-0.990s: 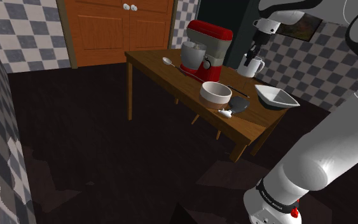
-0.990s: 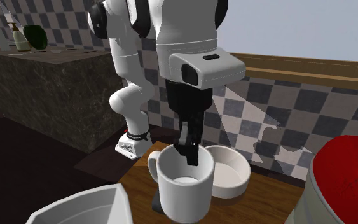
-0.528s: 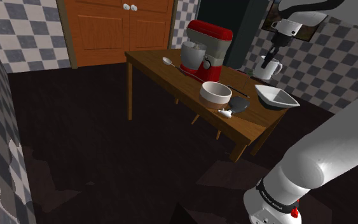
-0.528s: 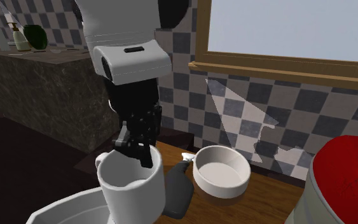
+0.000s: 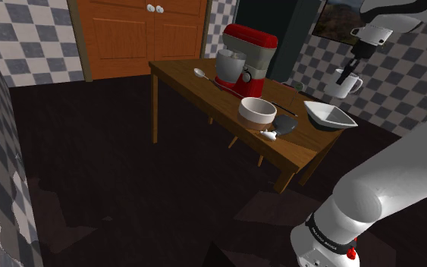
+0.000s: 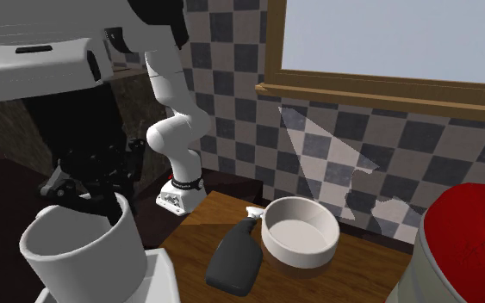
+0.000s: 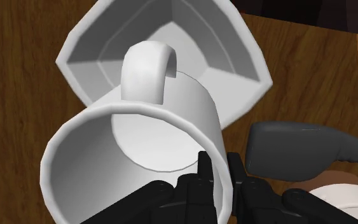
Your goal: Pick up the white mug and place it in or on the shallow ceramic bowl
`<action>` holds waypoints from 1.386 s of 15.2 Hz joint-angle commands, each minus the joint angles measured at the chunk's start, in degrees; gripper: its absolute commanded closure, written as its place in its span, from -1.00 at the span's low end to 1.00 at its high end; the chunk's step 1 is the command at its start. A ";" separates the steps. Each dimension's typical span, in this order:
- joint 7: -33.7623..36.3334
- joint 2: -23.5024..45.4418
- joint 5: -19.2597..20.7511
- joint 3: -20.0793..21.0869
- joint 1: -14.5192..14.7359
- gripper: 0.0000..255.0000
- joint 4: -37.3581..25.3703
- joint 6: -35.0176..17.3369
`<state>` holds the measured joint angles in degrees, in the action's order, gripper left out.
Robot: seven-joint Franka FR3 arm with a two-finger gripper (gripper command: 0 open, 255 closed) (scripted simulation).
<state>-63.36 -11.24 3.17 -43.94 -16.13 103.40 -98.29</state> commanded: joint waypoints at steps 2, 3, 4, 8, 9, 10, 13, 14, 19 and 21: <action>-4.16 0.51 -0.20 -2.67 -1.29 1.00 -1.06 0.65; -4.12 0.35 -0.09 -2.65 -1.33 1.00 -0.17 -0.12; -4.09 0.22 0.02 -2.65 -1.37 1.00 0.71 -0.90; -4.05 -0.14 0.31 -2.72 -1.52 1.00 4.06 -3.99; -4.07 -0.19 0.36 -2.76 -1.56 1.00 4.86 -4.76; -4.09 -0.21 0.39 -2.80 -1.59 1.00 5.64 -5.52; -4.22 -0.18 0.42 -2.99 -1.68 1.00 7.92 -7.82; -4.28 -0.14 0.41 -3.07 -1.70 1.00 8.66 -8.59; -4.74 0.35 0.15 -3.56 -1.78 1.00 12.13 -12.42; -4.87 0.51 0.05 -3.68 -1.78 1.00 12.86 -13.26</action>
<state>-68.17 -10.79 3.27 -47.57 -17.91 115.92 -111.11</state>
